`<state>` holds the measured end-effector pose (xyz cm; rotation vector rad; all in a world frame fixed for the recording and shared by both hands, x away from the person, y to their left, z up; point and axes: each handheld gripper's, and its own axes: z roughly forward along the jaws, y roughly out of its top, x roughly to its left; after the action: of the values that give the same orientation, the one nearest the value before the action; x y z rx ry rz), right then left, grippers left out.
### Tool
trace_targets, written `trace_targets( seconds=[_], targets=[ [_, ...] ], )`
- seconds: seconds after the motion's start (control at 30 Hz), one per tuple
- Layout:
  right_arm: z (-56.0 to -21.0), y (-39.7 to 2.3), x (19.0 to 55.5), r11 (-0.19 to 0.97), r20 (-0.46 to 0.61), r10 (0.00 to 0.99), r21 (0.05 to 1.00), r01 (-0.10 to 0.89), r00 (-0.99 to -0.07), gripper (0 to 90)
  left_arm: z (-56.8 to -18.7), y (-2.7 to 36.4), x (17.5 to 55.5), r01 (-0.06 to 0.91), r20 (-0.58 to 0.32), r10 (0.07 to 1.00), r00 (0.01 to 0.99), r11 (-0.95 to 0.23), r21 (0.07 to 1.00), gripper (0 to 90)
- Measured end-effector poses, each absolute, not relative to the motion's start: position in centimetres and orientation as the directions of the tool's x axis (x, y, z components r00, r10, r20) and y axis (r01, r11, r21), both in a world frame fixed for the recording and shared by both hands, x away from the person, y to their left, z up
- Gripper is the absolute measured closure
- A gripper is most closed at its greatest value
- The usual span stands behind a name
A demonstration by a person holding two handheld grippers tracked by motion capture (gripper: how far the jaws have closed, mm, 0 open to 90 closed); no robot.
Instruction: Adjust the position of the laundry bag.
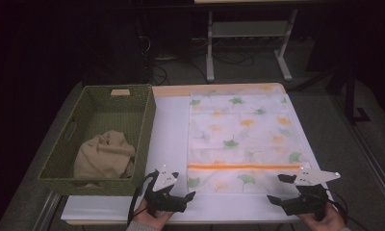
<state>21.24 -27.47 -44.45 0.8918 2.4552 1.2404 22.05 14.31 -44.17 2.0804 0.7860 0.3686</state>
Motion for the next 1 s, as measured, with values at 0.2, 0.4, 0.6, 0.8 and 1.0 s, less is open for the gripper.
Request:
trace_targets(
  seconds=[0.2,0.4,0.6,0.8,1.0],
  targets=[
    [-44.5,-27.4,21.0,0.453,0.048,0.620,0.793,0.407,-0.783,18.4,-44.1,14.4,22.1,0.397,-0.022,0.653,0.757,-0.432,0.810,16.5],
    [-44.4,-27.3,21.0,0.456,0.043,0.622,0.792,0.407,-0.781,18.1,-43.9,14.4,21.9,0.383,-0.016,0.643,0.765,-0.435,0.815,16.6],
    [-44.3,-27.0,21.5,0.454,0.052,0.623,0.788,0.415,-0.780,17.4,-43.8,14.3,21.9,0.379,-0.009,0.645,0.764,-0.438,0.815,16.6],
    [-43.3,-26.3,22.0,0.476,0.013,0.612,0.792,0.382,-0.791,17.7,-43.8,14.3,21.9,0.380,-0.007,0.643,0.766,-0.444,0.811,16.5],
    [-42.3,-26.2,22.7,0.489,-0.013,0.611,0.793,0.364,-0.791,19.0,-43.7,14.4,21.9,0.372,0.000,0.641,0.767,-0.446,0.814,16.6]
  ],
)
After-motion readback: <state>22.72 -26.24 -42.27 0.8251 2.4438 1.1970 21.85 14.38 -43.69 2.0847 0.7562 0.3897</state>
